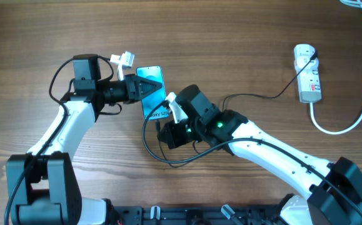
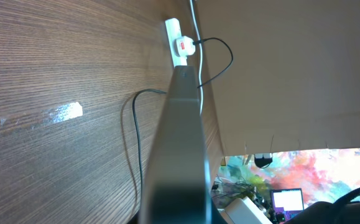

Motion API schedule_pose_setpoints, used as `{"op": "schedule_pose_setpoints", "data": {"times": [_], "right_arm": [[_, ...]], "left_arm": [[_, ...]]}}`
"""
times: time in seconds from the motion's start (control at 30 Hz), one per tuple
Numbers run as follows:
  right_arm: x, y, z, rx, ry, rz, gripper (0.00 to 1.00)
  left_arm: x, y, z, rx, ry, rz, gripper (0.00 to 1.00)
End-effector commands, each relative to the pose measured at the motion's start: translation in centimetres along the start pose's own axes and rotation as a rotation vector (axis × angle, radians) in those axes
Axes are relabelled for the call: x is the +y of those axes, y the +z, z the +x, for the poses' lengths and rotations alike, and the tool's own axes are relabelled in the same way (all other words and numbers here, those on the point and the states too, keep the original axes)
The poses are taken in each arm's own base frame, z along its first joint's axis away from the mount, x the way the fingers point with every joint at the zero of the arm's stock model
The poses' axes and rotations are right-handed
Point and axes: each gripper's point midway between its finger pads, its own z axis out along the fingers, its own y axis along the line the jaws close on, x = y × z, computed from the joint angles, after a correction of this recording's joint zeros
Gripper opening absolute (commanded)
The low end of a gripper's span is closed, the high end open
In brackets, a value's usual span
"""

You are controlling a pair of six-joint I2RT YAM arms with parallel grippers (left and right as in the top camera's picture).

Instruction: Plug charger to phone and switch on socket

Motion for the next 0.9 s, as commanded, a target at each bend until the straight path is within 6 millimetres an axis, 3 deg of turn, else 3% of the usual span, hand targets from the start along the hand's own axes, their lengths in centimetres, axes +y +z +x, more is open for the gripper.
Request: {"op": "schedule_pose_setpoints", "data": {"times": [0.0,0.87], "right_arm": [[-0.1,-0.2,-1.4,-0.039,-0.001,0.007,0.04],[0.8,-0.3,-2.6,-0.086,0.028,-0.030,0.04]], "left_arm": [[-0.5,0.1,0.3,0.015,0.026,0.026,0.04],[0.0,0.1,0.2,0.006,0.021,0.001,0.04]]}}
